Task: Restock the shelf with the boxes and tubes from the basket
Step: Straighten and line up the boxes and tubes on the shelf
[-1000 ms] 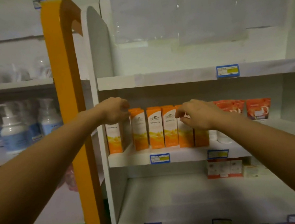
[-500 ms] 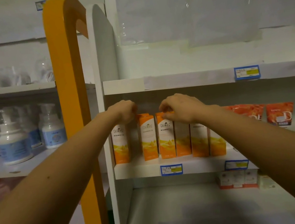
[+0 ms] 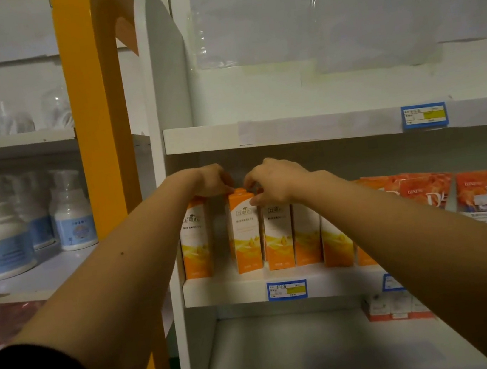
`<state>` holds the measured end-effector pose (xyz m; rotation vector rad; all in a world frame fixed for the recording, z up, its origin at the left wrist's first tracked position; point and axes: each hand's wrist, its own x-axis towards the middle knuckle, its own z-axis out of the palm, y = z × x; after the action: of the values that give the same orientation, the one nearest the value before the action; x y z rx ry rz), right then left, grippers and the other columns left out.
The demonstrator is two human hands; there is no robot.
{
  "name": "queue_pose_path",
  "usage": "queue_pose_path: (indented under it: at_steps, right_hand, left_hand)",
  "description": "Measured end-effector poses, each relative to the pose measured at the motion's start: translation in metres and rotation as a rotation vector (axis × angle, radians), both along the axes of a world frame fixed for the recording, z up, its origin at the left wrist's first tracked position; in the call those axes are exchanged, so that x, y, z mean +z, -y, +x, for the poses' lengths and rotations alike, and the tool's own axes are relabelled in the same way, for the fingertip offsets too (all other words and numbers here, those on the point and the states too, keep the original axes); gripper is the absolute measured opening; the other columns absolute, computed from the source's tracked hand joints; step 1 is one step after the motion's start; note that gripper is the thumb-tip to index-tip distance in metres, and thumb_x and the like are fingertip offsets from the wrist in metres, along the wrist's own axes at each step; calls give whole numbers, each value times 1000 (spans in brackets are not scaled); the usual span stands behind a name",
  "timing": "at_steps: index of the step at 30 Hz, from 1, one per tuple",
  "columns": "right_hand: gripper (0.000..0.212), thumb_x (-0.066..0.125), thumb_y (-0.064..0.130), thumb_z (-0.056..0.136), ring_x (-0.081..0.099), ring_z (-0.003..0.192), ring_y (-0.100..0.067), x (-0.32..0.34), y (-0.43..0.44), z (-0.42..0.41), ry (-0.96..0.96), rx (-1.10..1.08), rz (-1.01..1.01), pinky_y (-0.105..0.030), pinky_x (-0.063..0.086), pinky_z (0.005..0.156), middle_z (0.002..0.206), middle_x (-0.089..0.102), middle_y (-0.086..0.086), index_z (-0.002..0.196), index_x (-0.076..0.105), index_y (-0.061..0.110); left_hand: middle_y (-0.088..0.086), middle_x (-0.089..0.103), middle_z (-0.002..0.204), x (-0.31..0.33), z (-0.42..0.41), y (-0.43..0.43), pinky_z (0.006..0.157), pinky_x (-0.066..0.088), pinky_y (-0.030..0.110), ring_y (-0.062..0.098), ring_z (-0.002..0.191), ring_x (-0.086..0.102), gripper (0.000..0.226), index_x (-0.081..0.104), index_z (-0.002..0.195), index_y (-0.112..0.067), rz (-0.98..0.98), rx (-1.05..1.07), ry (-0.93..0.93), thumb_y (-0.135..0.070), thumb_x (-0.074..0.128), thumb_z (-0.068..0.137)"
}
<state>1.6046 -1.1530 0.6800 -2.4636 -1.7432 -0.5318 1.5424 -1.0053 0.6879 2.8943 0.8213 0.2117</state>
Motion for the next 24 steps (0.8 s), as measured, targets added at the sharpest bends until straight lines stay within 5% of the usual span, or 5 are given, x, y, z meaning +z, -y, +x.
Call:
queue_pose_path:
  at_steps: [12,24]
  right_hand:
    - [37,62,33,85,54,112,-23,-6,-19,14,-11,26,35,-33,44,80,120,60,-4,120,56,23]
    - [41,55,34,90,47,119,-25,-8,-24,13,31,12,-13,-38,41,96,129,49,-5,129,54,21]
  left_hand:
    - [5,61,121,8,2,-18,97,50,48,29,109,60,40,58,124,-26,11,43,-94,-32,63,85]
    - [7,57,130,10,-4,-24,99,49,49,32,115,58,43,51,130,-25,28,81,-146,-25,59,88]
